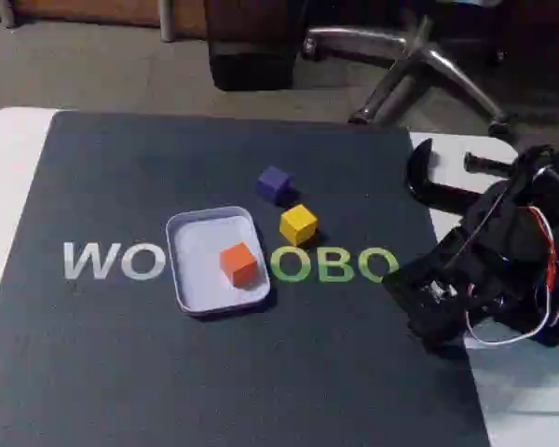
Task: Move blocks one by one until all three blocks are in the tray.
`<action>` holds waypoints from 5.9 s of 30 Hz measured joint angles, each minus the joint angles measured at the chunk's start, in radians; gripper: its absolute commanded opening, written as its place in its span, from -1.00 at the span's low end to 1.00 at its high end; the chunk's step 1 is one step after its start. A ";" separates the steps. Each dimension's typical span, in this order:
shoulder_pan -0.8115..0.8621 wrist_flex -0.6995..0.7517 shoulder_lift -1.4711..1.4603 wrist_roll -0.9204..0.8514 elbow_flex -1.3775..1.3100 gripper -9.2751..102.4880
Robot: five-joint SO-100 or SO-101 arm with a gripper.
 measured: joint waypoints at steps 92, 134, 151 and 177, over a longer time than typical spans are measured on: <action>0.885 -0.023 -1.664 0.241 -1.483 -0.56; 1.003 -0.253 -1.990 0.005 -1.523 -0.55; 0.996 -0.347 -1.950 -0.091 -1.391 -0.53; 0.945 -0.410 -1.905 -0.051 -1.376 -0.98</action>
